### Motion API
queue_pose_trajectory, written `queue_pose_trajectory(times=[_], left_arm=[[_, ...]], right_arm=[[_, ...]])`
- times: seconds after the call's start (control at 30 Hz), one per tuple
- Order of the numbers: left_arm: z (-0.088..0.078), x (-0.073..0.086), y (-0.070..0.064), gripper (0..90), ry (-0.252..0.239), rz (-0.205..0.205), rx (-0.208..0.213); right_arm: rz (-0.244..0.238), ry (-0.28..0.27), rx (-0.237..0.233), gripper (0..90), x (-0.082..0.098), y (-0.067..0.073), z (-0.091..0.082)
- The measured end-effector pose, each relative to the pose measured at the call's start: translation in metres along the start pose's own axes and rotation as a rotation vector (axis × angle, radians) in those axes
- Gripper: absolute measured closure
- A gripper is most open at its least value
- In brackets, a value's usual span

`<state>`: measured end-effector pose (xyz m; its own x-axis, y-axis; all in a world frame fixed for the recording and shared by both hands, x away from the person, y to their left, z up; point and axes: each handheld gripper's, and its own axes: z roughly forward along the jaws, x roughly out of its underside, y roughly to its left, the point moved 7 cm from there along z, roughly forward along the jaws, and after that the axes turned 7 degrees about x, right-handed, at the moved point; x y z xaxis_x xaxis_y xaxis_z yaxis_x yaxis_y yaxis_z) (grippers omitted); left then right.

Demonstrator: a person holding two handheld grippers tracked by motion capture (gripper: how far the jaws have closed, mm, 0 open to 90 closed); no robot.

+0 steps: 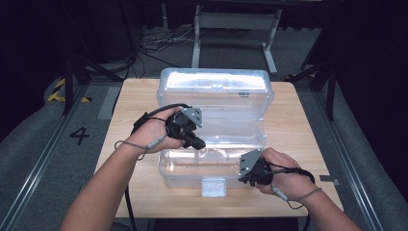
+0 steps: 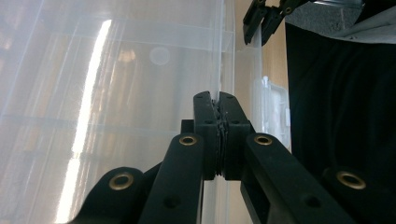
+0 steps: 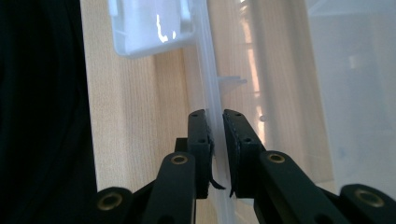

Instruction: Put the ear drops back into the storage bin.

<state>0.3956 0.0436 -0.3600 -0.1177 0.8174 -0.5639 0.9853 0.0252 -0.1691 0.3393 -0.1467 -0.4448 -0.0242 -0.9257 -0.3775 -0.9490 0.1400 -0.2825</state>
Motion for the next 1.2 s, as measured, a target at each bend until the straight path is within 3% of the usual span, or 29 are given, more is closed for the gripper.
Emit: queue_pose_trajectory(times=[0.27,0.67,0.8,0.83,1.2], left_arm=[[0.000,0.000,-0.001,88.2,0.004,-0.003,-0.005],[0.001,0.000,-0.002,87.9,-0.001,-0.010,-0.017],[0.001,0.001,-0.002,87.8,-0.005,-0.017,-0.008],[0.001,0.000,-0.002,87.8,-0.007,-0.013,-0.012],[0.002,0.002,-0.004,88.2,-0.018,-0.010,-0.031]], right_arm=[[0.005,-0.071,0.012,85.1,-0.007,-0.005,-0.027],[0.074,-0.167,-0.008,90.0,-0.007,-0.012,-0.046],[0.117,-0.223,-0.008,90.0,-0.009,-0.015,-0.055],[0.135,-0.256,0.001,90.0,-0.009,-0.018,-0.059],[0.266,-0.387,0.079,90.0,-0.006,-0.037,-0.076]])
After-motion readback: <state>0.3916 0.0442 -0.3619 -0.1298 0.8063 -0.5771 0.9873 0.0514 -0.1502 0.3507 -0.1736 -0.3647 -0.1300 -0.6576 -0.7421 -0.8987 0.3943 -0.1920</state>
